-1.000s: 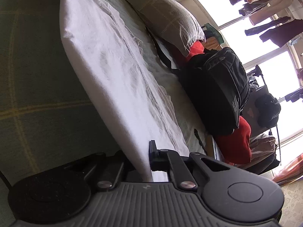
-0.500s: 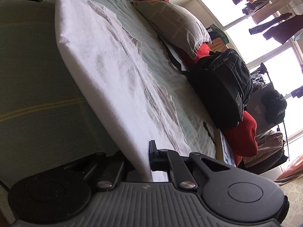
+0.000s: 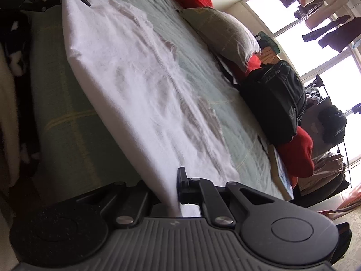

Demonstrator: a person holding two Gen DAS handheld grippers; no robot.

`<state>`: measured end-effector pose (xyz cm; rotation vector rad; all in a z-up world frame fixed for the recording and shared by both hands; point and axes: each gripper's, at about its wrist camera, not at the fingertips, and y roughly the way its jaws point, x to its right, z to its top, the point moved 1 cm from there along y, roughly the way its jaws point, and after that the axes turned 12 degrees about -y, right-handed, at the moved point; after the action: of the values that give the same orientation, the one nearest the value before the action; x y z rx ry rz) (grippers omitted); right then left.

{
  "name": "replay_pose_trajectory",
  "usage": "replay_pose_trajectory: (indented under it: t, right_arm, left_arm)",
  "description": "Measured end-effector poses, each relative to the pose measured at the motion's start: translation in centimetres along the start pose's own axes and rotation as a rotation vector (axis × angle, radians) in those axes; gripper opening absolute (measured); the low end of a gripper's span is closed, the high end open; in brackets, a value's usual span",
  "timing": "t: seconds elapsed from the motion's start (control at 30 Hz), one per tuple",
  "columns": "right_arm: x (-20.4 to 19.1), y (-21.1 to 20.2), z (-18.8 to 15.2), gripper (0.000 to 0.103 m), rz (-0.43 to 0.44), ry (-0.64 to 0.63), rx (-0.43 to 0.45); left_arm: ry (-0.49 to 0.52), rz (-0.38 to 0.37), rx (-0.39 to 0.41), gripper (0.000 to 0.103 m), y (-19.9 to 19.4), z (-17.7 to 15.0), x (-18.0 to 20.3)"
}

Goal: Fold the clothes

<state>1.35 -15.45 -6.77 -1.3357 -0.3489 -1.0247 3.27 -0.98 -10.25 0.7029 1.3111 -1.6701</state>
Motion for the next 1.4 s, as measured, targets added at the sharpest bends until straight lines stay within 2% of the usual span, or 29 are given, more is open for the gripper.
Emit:
replay_pose_trajectory:
  t: [0.23, 0.33, 0.43, 0.5, 0.57, 0.63, 0.7, 0.77, 0.87, 0.93, 1.0, 1.03, 1.13, 1.2, 1.23, 1.3, 1.4]
  right_arm:
    - [-1.6, 1.0, -1.0, 0.013, 0.068, 0.018, -0.022]
    - [-1.4, -0.2, -2.1, 0.022, 0.107, 0.032, -0.015]
    - [0.1, -2.4, -3.9, 0.027, 0.202, 0.136, 0.023]
    - [1.8, -4.2, -4.9, 0.033, 0.231, 0.220, 0.105]
    - [3.5, -6.1, -5.8, 0.053, 0.259, 0.305, 0.187]
    - [4.9, -6.5, -6.0, 0.059, 0.255, 0.364, 0.235]
    - [6.0, -5.7, -5.6, 0.060, 0.229, 0.402, 0.254]
    - [5.8, -3.3, -5.2, 0.060, 0.251, 0.435, 0.220]
    - [4.2, -0.1, -5.6, 0.060, 0.337, 0.510, 0.160]
    - [2.7, 0.6, -6.9, 0.061, 0.364, 0.543, 0.117]
    - [2.1, 0.1, -8.0, 0.062, 0.369, 0.569, 0.109]
    - [2.4, -0.4, -8.4, 0.062, 0.366, 0.590, 0.117]
    - [4.5, -1.4, -8.9, 0.072, 0.315, 0.657, 0.156]
    - [6.3, -1.3, -8.9, 0.075, 0.273, 0.701, 0.188]
    - [7.2, -0.7, -8.9, 0.076, 0.258, 0.721, 0.192]
    - [8.4, 1.0, -8.7, 0.077, 0.253, 0.767, 0.192]
    - [9.1, 3.8, -8.5, 0.077, 0.282, 0.833, 0.196]
  left_arm:
    - [-0.044, -0.058, -0.026, 0.002, -0.2, -0.5, 0.2]
    - [-0.099, -0.135, -0.035, 0.011, -2.0, -1.3, -0.8]
    - [-0.226, -0.179, -0.040, 0.011, -3.8, -2.2, -3.4]
    - [-0.322, -0.196, -0.040, 0.012, -4.7, -2.8, -5.4]
    - [-0.421, -0.183, -0.019, 0.012, -4.7, -2.8, -7.6]
    - [-0.518, -0.194, -0.014, 0.013, -3.5, -2.7, -9.3]
    - [-0.624, -0.230, -0.018, 0.021, -1.7, -2.8, -10.1]
    - [-0.735, -0.281, -0.044, 0.028, 0.2, -3.2, -10.0]
    - [-0.871, -0.361, -0.111, 0.031, 1.3, -5.6, -8.4]
    - [-0.907, -0.374, -0.162, 0.034, 0.1, -8.1, -6.8]
    - [-0.933, -0.367, -0.177, 0.042, -0.5, -9.2, -7.5]
    - [-0.948, -0.357, -0.187, 0.043, -0.8, -9.4, -8.1]
    - [-0.964, -0.324, -0.156, 0.050, -0.6, -7.8, -11.0]
    - [-0.999, -0.345, -0.103, 0.068, 0.0, -6.2, -12.9]
    - [-1.022, -0.366, -0.077, 0.072, 0.6, -5.4, -13.4]
    - [-1.063, -0.411, -0.035, 0.075, 2.3, -3.7, -14.0]
    - [-1.109, -0.476, -0.029, 0.075, 5.7, -1.9, -13.6]
